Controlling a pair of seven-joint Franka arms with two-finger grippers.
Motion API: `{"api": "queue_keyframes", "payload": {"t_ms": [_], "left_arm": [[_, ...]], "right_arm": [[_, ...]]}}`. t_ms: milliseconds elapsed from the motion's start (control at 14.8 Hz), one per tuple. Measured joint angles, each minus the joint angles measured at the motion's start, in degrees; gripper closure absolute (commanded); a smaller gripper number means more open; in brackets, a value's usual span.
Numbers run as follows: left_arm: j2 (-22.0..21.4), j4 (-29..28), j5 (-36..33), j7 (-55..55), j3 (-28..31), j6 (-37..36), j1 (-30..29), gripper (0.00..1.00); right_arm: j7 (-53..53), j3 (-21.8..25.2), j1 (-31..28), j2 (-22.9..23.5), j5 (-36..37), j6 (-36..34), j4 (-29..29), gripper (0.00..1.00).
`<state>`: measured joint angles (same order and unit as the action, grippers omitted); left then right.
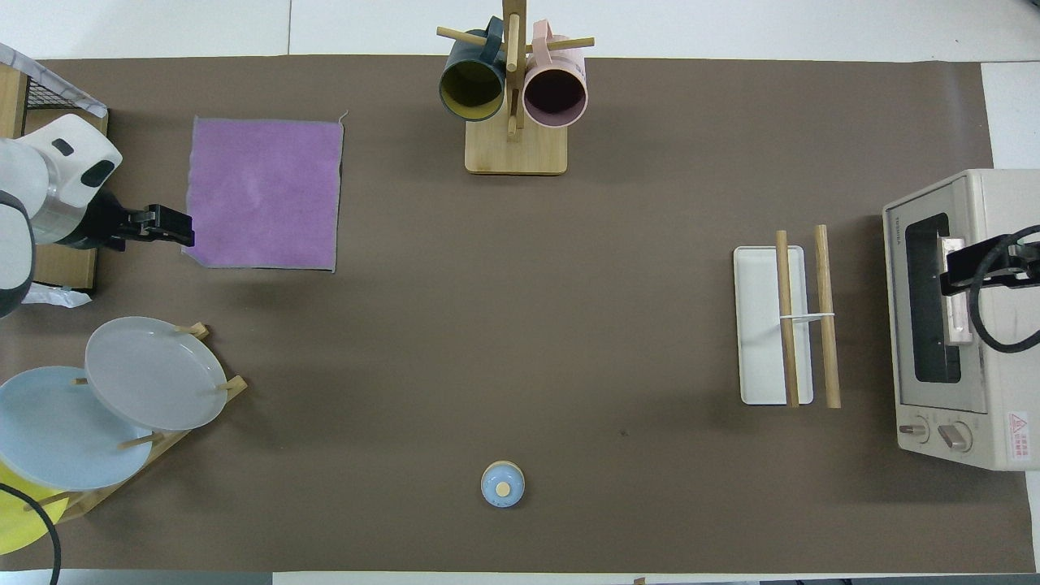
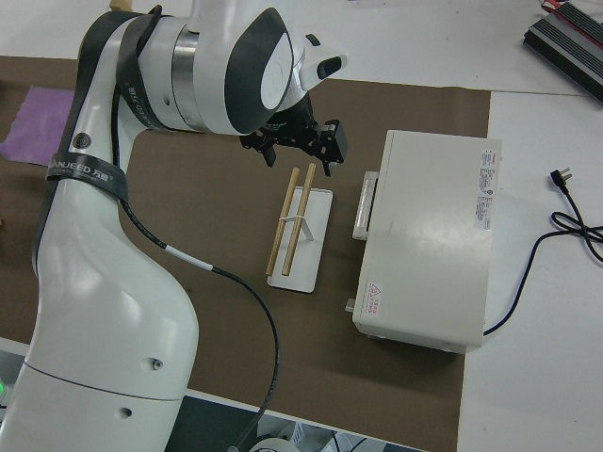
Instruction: Fold towel and hang on rack
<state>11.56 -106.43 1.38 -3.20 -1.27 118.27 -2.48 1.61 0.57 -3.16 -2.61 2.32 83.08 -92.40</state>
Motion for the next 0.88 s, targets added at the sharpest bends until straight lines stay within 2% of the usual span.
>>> {"api": "queue_keyframes", "payload": {"t_ms": [135,270,473,879], "left_arm": [[1.85,-5.12,0.01,-0.92,0.04,9.09,-1.52,0.0],[2.58,-8.37,0.1,-1.11,0.06,12.45,-2.54,0.0],[3.6,-9.04,2.13,-1.1,0.06,12.74,-3.07,0.05],[4.78,-7.86,7.58,-1.09,0.06,12.78,-3.69,0.12]], "right_arm": [[0.0,-0.31,0.15,0.0,0.0,-0.2,-0.04,0.0],[-0.06,-1.12,0.96,0.0,-0.01,-0.22,-0.14,0.0],[-0.77,-1.89,2.57,-0.02,-0.23,0.92,-0.73,0.0],[-0.89,-1.93,2.97,-1.06,-4.24,6.58,-5.6,0.0]]}}
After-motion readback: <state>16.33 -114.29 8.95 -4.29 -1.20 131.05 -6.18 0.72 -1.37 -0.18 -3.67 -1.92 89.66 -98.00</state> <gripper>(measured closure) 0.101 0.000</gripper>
